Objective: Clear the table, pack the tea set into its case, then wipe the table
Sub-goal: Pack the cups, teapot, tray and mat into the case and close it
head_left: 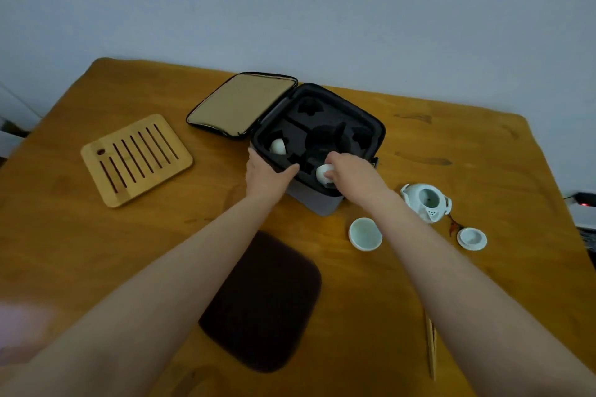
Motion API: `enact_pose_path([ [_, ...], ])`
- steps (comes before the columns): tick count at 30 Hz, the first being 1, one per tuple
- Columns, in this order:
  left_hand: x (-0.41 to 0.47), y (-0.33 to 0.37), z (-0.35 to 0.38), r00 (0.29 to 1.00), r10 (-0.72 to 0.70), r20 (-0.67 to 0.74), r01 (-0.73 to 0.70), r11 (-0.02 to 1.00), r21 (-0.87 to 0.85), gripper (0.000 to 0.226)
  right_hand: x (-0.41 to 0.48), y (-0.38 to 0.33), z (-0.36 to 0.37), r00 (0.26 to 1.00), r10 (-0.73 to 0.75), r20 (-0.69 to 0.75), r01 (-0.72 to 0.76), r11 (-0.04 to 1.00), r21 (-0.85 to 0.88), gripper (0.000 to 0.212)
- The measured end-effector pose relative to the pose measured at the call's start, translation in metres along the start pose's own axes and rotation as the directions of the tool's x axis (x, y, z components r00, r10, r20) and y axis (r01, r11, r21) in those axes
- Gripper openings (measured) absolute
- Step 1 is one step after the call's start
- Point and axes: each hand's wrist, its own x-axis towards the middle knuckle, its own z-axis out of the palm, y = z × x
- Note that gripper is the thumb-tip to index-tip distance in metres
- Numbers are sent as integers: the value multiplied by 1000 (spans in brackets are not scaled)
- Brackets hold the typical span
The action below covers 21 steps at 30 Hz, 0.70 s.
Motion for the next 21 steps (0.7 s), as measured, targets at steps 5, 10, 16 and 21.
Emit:
enact_pose_path([
  [5,7,1,12,998,-15,55,15,1000,12,100,-5,8,16,987,82,-136,-52,977,207,29],
  [10,17,2,3,991,22,130,-34,995,91,98,7,-3,3,977,207,51,-214,940,268,28],
  [16,21,4,6,989,-59,139,41,991,124,97,9,-15,11,966,257,-37,-250,959,136,16],
  [21,15,0,13,988,-87,127,75,993,96,92,12,-19,26,967,199,-160,-209,977,-48,34],
])
